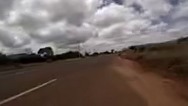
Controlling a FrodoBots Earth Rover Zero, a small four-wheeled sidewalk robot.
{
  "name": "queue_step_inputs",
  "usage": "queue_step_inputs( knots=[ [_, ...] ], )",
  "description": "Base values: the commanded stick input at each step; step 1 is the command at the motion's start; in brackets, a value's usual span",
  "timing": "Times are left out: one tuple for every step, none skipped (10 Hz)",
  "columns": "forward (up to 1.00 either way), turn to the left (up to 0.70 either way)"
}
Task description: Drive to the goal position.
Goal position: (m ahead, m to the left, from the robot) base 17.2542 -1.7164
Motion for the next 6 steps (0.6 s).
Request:
queue_step_inputs(
  knots=[
    [0.85,-0.34],
    [0.85,-0.34],
    [0.85,-0.33],
    [0.85,-0.31],
    [0.85,-0.06],
    [0.85,0.0]
  ],
)
